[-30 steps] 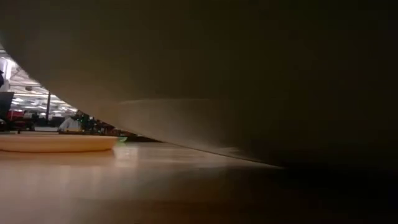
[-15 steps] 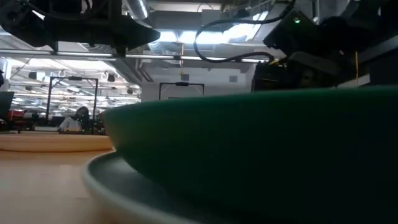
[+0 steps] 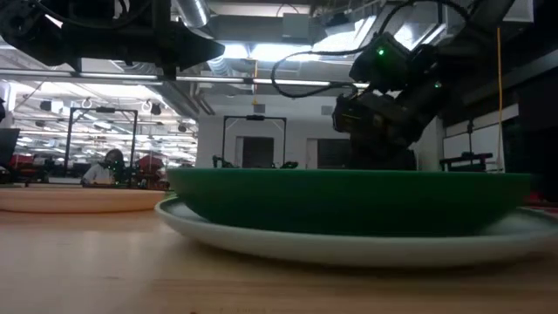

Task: Stack plastic plates
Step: Move the stack of plates to the center of the table

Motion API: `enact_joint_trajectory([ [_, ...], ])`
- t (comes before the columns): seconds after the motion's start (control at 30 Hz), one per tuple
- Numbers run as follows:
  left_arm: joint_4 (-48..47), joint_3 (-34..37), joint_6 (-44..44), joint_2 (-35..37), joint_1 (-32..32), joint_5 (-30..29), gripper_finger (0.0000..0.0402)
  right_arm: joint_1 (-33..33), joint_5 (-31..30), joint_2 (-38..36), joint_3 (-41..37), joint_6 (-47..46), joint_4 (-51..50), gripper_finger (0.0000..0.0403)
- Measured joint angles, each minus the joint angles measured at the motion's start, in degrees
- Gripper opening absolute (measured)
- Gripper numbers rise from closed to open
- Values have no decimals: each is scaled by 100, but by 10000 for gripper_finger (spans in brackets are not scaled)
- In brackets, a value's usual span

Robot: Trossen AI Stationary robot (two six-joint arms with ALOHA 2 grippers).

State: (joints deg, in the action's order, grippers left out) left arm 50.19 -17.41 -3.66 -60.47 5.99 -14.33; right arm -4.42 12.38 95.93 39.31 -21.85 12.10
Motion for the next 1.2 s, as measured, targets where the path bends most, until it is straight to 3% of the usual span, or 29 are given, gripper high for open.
enact_joint_trajectory([
  [0.53,2,0,-2,0,-1,-2,15,-982,-442,-8,4,436,406,5],
  [1.2,4,0,-2,0,1,0,15,-1063,-962,35,9,563,486,5],
])
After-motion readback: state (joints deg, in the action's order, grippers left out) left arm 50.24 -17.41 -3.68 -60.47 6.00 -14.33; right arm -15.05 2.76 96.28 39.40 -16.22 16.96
